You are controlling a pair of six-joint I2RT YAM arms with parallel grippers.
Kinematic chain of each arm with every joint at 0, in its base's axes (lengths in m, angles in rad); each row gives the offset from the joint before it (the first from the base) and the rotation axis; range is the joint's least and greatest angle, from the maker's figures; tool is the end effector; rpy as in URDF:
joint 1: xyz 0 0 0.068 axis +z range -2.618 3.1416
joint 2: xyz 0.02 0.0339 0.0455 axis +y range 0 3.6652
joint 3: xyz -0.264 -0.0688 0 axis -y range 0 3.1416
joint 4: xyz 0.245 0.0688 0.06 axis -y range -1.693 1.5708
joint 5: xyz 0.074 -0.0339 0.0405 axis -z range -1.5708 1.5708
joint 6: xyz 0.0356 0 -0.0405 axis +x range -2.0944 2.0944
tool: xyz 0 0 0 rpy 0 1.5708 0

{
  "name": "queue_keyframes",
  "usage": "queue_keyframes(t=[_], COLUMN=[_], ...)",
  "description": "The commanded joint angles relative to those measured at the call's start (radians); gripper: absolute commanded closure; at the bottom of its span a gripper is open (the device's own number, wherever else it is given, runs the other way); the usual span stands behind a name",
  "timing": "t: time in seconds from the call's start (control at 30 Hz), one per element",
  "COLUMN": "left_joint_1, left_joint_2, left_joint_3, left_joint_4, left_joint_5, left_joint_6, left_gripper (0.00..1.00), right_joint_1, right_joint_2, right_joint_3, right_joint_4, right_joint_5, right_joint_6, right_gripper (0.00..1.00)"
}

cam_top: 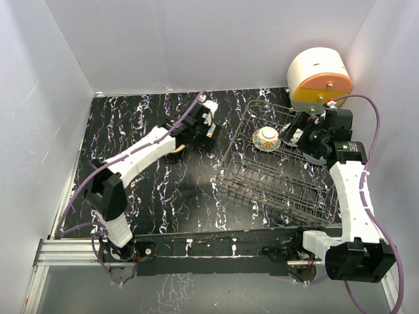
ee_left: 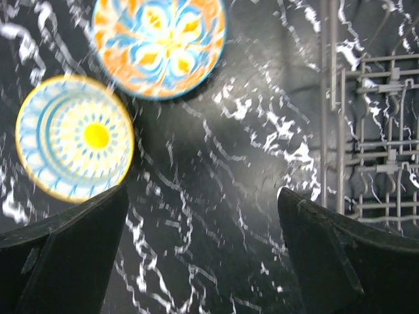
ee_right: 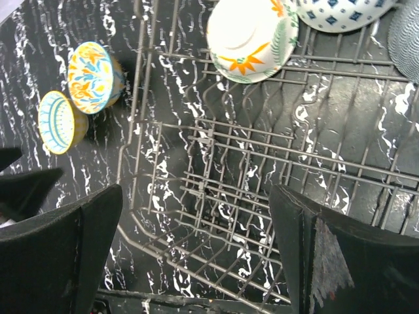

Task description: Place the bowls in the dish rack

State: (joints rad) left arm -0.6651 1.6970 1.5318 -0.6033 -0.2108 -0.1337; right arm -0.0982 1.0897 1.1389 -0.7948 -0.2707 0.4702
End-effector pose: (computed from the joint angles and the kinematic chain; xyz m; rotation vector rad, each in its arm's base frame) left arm 0.3060 -0.2305 0.3187 0.5090 2.2669 -0.1566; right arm 0.2190 -0.0120 0.3460 0.5203 2.2769 0.5008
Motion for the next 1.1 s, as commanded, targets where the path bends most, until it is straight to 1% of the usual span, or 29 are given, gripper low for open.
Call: queue_keyframes(t=[0.0, 0.07, 0.13, 0.33, 0.6, 0.83, 0.97, 1.0, 1.07], left_joint_1=[-0.018, -0.018, -0.018, -0.007, 0.036, 0.049, 0.053, 0.053, 0.052], left_joint_2=[0.083, 0.152, 0.199, 0.321, 0.448, 0.536, 0.564, 0.570, 0.575], left_joint_3=[0.080, 0.131, 0.147, 0.163, 0.209, 0.265, 0.273, 0.273, 0.276], left_joint_4=[0.149, 0.171, 0.201, 0.278, 0.380, 0.402, 0.399, 0.398, 0.398], left_joint_5=[-0.001, 0.040, 0.050, 0.025, 0.039, 0.023, 0.040, 0.046, 0.058], left_joint_6=[0.162, 0.178, 0.153, 0.144, 0.118, 0.111, 0.082, 0.075, 0.066], left_gripper=[0.06, 0.08, 0.09, 0.15, 0.22, 0.33, 0.37, 0.39, 0.47], right_joint_1=[0.029, 0.029, 0.029, 0.029, 0.029, 0.029, 0.029, 0.028, 0.028], right_joint_2=[0.004, 0.004, 0.007, 0.029, 0.061, 0.095, 0.106, 0.109, 0.114], right_joint_3=[0.103, 0.103, 0.124, 0.265, 0.333, 0.355, 0.372, 0.379, 0.393], right_joint_4=[-0.018, -0.017, -0.031, -0.101, -0.138, -0.145, -0.154, -0.157, -0.165], right_joint_5=[-0.012, -0.017, -0.006, 0.066, 0.088, 0.083, 0.089, 0.089, 0.094], right_joint_6=[-0.011, 0.016, 0.019, -0.010, -0.010, -0.011, -0.017, -0.017, -0.019], right_gripper=[0.01, 0.01, 0.01, 0.01, 0.01, 0.01, 0.01, 0.01, 0.01])
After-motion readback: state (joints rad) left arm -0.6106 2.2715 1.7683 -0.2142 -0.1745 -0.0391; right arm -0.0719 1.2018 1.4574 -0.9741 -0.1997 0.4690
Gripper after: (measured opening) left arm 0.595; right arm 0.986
